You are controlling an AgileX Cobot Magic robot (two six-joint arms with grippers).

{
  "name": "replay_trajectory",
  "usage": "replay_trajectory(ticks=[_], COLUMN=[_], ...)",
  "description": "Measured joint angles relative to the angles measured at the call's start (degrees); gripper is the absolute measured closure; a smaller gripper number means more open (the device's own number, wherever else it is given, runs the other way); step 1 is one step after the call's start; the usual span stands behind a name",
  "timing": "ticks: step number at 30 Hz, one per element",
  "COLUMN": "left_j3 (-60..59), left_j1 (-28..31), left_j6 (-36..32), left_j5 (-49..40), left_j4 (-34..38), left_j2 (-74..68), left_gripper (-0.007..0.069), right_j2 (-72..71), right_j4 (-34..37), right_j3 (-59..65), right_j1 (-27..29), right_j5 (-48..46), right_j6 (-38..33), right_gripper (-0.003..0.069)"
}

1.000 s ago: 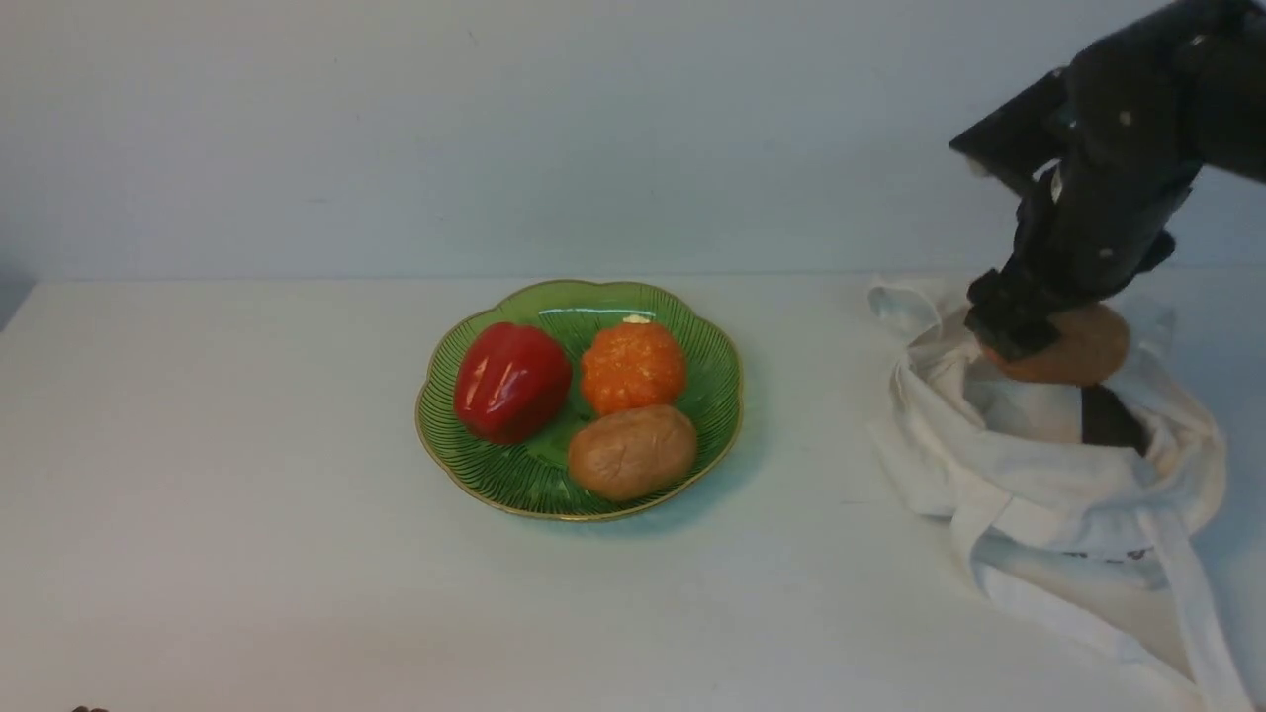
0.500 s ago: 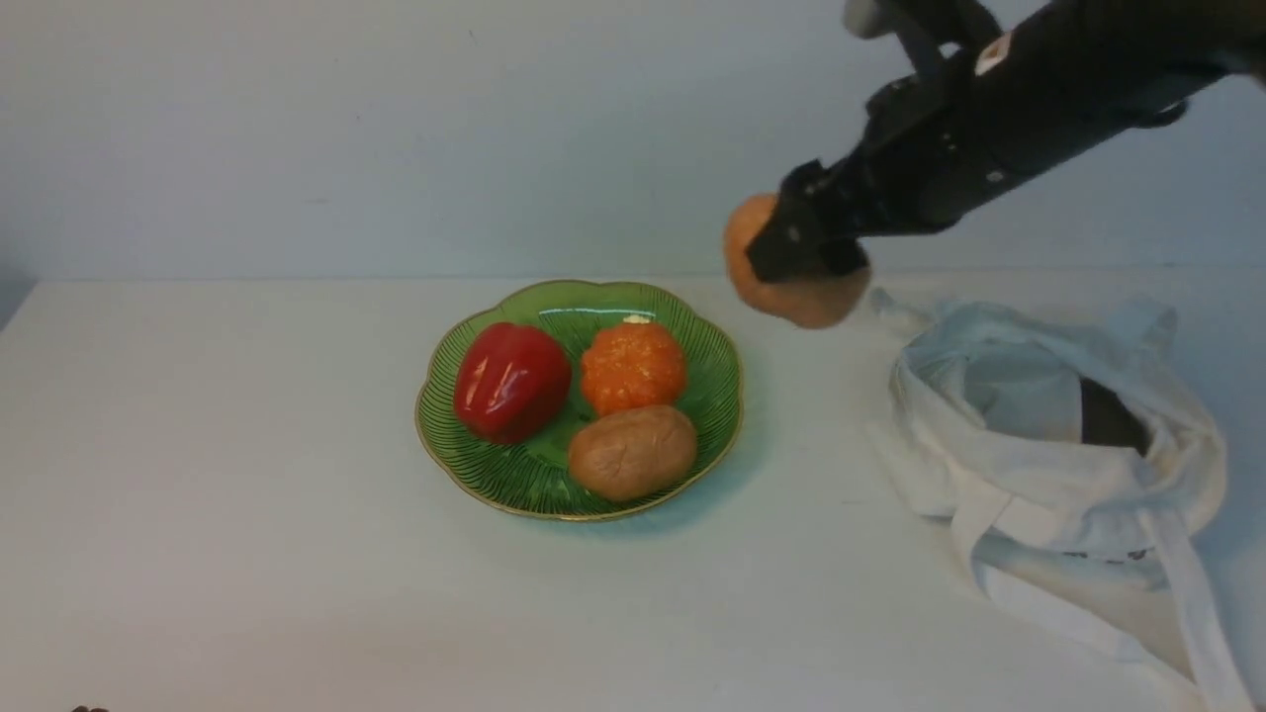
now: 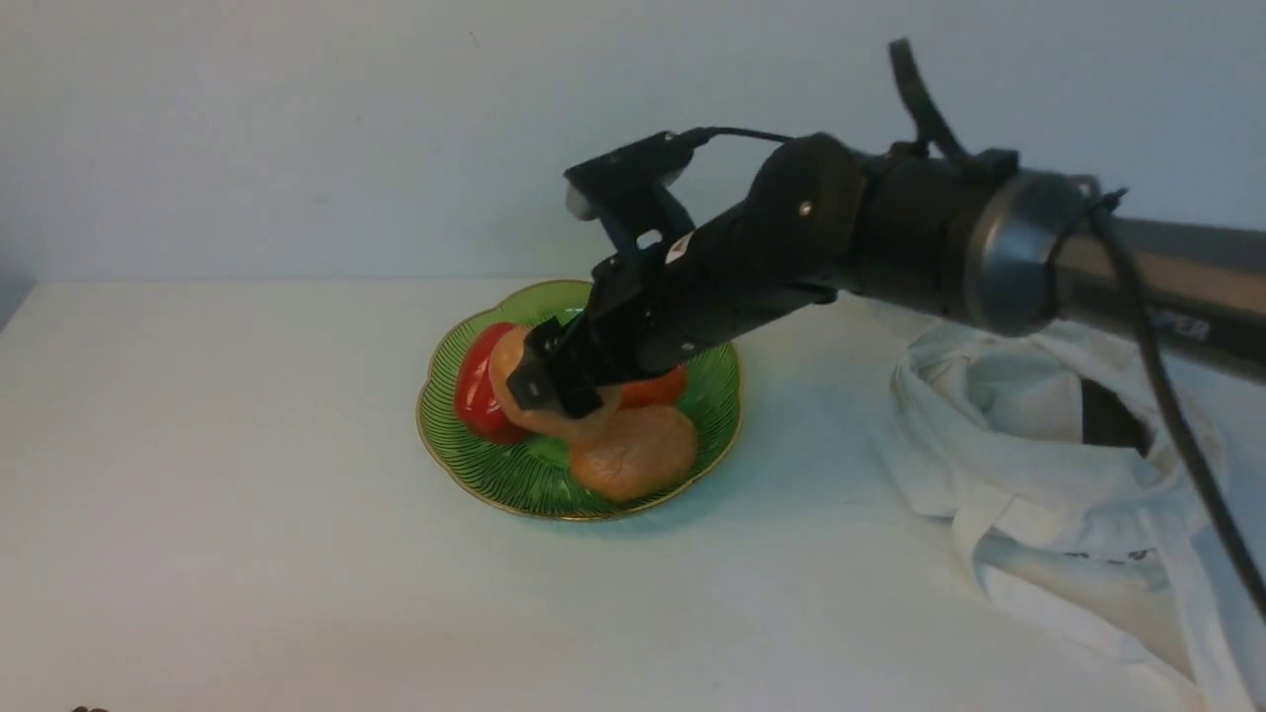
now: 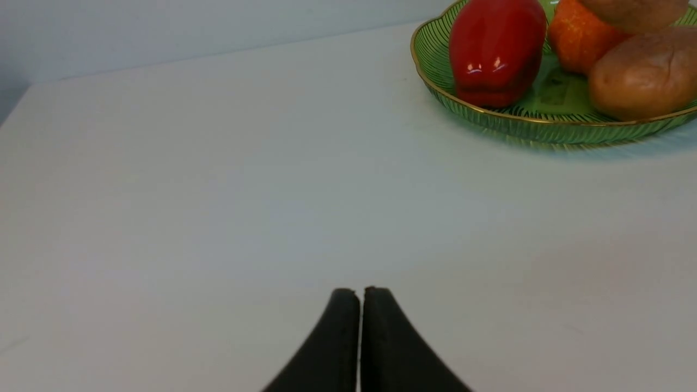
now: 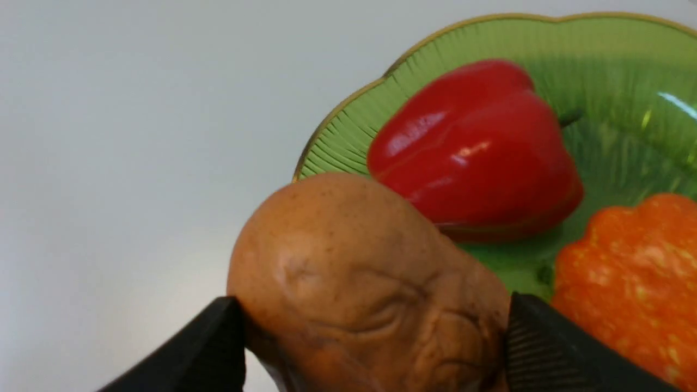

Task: Take vegetables from cloth bag on white table place on plate.
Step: 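Take the potato out of the bag and place it in the dish with the right gripper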

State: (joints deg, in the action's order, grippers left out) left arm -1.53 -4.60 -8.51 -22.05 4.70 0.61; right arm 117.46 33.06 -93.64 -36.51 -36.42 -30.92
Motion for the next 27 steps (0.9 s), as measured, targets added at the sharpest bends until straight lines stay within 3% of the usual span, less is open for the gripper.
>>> replay_trajectory(ticks=[10,17,22,27], left_j3=[0.0,0.0,0.0,0.0], left_j1=[0.0,0.0,0.0,0.0], left_j6=[0.0,0.0,0.0,0.0], left_j5=[0.0,0.0,0.0,0.0], left_j4=[0.0,0.0,0.0,0.0], left_j2=[0.0,0.0,0.0,0.0], left_gripper=[0.0633,0.0633,0.0633,0.0633], right_j2=[7.5,7.2,5.6,0.2], right_j4=[0.0,-1.8,-6.8,-18.6], right_j3=[-5.7,-5.9,-5.9,-7.6], right_j1=[-0.4,-0.4,-0.4,-0.4], right_j5=[-0.6,-1.2,-2.5,-8.7], right_j6=[1.0,2.2,4.6,11.7], right_gripper=[0.01,0.0021,0.0004,0.0034])
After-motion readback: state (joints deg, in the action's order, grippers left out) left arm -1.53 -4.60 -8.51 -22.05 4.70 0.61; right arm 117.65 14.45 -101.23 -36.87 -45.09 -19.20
